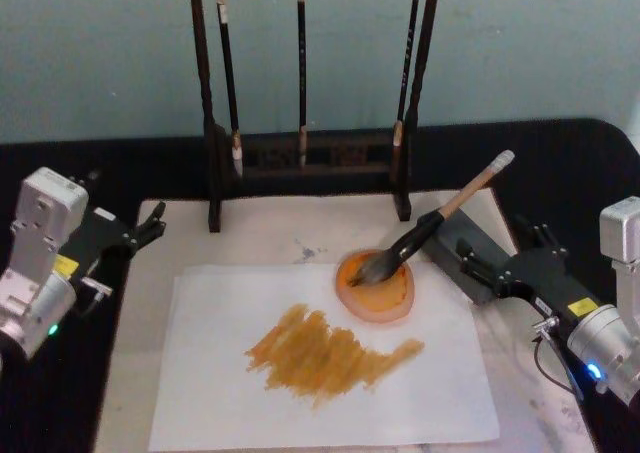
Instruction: Pick up the brush from the inkstone, write on the paper, then place the brush back to its original position.
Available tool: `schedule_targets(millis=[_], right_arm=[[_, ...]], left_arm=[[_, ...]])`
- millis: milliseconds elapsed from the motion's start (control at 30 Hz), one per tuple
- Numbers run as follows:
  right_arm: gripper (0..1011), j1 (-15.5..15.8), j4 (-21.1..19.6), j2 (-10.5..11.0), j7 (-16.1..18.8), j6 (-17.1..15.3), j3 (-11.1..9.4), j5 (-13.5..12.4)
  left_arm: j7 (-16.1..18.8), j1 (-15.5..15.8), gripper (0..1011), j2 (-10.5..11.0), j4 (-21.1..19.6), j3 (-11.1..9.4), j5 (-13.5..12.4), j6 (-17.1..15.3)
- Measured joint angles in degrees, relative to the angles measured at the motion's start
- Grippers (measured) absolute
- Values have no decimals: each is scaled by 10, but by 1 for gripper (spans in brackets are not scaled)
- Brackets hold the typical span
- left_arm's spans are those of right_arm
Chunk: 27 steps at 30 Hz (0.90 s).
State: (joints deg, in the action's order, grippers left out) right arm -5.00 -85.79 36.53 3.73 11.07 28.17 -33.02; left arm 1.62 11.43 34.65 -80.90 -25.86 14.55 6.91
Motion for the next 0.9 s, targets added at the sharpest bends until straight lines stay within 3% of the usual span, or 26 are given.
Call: schedule_targets(millis=[900], right_arm=[[1000, 0, 0, 0, 0, 0, 0, 0]], left_arm=[[0, 0, 1010, 0, 0, 0, 0, 0]])
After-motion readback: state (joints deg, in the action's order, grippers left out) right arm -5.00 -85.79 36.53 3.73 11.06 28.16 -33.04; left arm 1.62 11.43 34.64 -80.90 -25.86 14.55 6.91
